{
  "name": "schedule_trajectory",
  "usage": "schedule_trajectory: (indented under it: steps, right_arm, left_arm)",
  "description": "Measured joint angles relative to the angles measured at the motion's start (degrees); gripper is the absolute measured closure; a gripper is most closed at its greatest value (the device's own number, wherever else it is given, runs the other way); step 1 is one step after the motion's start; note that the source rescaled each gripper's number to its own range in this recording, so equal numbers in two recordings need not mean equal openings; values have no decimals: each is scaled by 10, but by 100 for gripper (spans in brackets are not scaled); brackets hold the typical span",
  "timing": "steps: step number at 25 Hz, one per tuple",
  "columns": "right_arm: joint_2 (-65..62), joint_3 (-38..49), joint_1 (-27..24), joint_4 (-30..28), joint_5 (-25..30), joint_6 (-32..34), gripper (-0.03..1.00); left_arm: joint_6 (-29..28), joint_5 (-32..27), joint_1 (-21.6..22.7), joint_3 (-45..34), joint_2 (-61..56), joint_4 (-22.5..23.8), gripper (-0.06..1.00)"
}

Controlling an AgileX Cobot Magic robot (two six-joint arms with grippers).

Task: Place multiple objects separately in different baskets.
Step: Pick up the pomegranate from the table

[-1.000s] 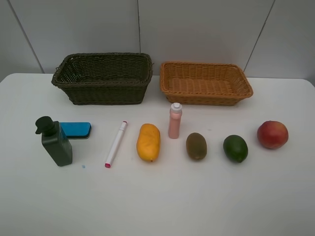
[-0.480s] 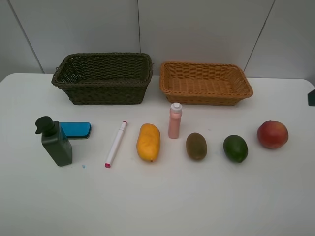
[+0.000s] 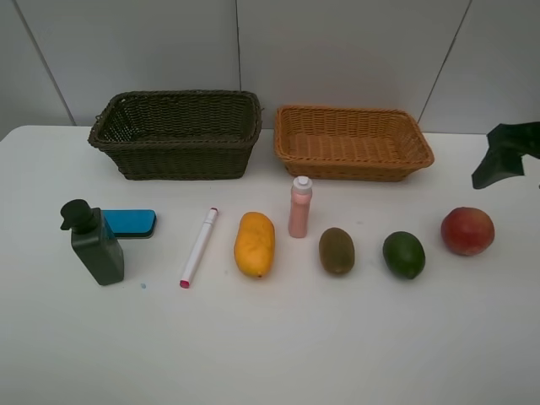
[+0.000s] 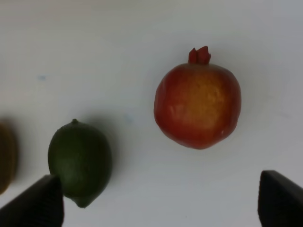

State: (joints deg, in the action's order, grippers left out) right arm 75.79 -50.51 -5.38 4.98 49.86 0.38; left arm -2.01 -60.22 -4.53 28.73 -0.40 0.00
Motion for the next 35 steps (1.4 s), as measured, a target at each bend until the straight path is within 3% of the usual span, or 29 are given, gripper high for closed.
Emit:
schedule_trajectory:
  steps: [17, 25, 35]
  right_arm:
    - [204, -2, 0, -9, -137, 2, -1]
    - [245, -3, -1, -50, -164, 31, -1]
    - [284, -5, -1, -54, -176, 41, -1]
  left_arm:
    - [0, 0, 0, 0, 0, 0, -5]
    - [0, 0, 0, 0, 0, 0, -5]
    - [0, 0, 0, 0, 0, 0, -5]
